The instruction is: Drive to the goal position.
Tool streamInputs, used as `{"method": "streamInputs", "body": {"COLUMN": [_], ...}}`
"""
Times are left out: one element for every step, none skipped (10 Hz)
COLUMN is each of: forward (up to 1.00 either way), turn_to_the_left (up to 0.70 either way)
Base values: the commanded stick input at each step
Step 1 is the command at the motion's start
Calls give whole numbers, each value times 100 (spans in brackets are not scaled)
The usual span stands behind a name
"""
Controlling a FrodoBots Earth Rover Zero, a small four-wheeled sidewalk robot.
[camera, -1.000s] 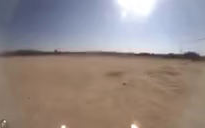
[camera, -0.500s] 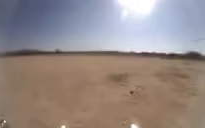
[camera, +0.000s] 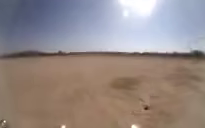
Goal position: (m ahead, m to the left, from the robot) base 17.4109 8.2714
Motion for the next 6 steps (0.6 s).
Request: {"method": "streamInputs", "body": {"forward": [100,100,100,100,100,100], "turn_to_the_left": [0,0,0,0,0,0]}}
